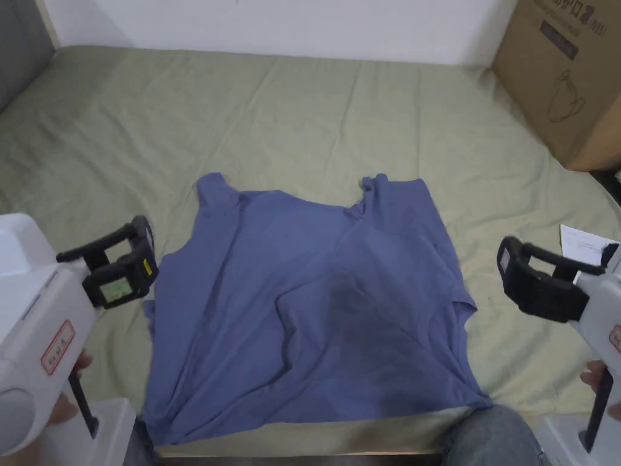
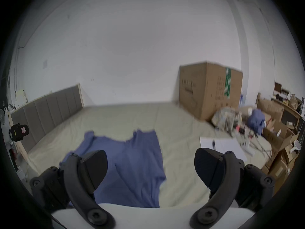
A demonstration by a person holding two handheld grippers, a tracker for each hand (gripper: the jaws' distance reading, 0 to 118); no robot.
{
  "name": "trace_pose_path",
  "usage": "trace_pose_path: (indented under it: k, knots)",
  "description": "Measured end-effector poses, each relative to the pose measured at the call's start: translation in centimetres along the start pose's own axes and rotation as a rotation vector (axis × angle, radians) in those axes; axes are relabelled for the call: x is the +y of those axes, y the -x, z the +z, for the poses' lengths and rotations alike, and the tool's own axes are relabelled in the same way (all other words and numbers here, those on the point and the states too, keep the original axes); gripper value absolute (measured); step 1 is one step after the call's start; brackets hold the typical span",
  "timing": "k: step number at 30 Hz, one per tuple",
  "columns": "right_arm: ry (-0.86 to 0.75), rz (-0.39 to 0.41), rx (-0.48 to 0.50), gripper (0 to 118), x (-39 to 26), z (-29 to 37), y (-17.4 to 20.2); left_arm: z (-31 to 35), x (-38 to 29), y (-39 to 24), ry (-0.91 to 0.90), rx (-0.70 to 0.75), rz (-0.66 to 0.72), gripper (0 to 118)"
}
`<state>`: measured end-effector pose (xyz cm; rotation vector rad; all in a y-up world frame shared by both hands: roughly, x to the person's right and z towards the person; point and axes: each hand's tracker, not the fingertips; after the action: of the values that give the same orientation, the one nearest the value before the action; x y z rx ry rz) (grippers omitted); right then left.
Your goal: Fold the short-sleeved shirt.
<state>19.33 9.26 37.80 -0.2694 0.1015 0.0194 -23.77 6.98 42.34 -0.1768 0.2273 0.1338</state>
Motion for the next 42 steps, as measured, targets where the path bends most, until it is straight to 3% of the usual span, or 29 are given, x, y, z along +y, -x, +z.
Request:
trace_pose_path:
  k: [4,7,8,10,11,21,28,30,31,32,33,35,42]
  knots:
    - [-0.109,-0.008,0.016,107,0.7,0.9,2.6,0.4,0.3,-2.0,-0.059,0.034,-0.032,105]
    - [-0.128,-0.009,0.023,91,0.7,1.0,4.0,0.6,-0.2,-2.8,-0.067,0.026,-0.087,57]
    - [-0.127,-0.011,0.029,72,0.7,1.0,4.3,0.6,-0.2,-3.1,-0.06,0.024,-0.104,30]
    - [-0.126,-0.015,0.037,23,0.5,0.7,4.4,0.6,-0.3,-3.6,-0.054,0.018,-0.114,4]
    - [-0.126,-0.014,0.035,0,0.4,0.6,4.7,0.3,-0.5,-3.3,-0.051,0.01,-0.115,0]
    - [-0.109,0.012,0.051,0,0.5,-1.0,5.0,-2.6,-0.3,-4.3,0.051,-0.027,-0.099,0]
    - [-0.085,0.02,0.069,0,0.8,-3.2,5.5,-13.1,2.6,-4.0,0.175,-0.039,-0.032,0]
    - [-0.072,0.023,0.072,0,0.8,-4.0,5.6,-17.3,3.4,-3.9,0.228,-0.034,-0.039,19]
    - [-0.066,0.021,0.073,0,0.8,-4.5,5.5,-19.6,3.9,-3.9,0.283,-0.039,-0.017,37]
    - [-0.058,0.019,0.073,0,0.8,-5.1,5.5,-22.0,4.3,-3.7,0.325,-0.042,0.006,69]
    - [-0.049,0.017,0.073,0,0.8,-5.7,5.5,-24.5,4.7,-3.5,0.37,-0.05,0.039,89]
    - [-0.034,0.009,0.073,0,0.7,-6.7,5.4,-29.0,4.9,-3.3,0.455,-0.049,0.063,117]
    - [0.066,0.026,0.054,0,-0.2,-11.7,5.4,-43.1,1.6,-4.0,0.766,0.035,-0.015,118]
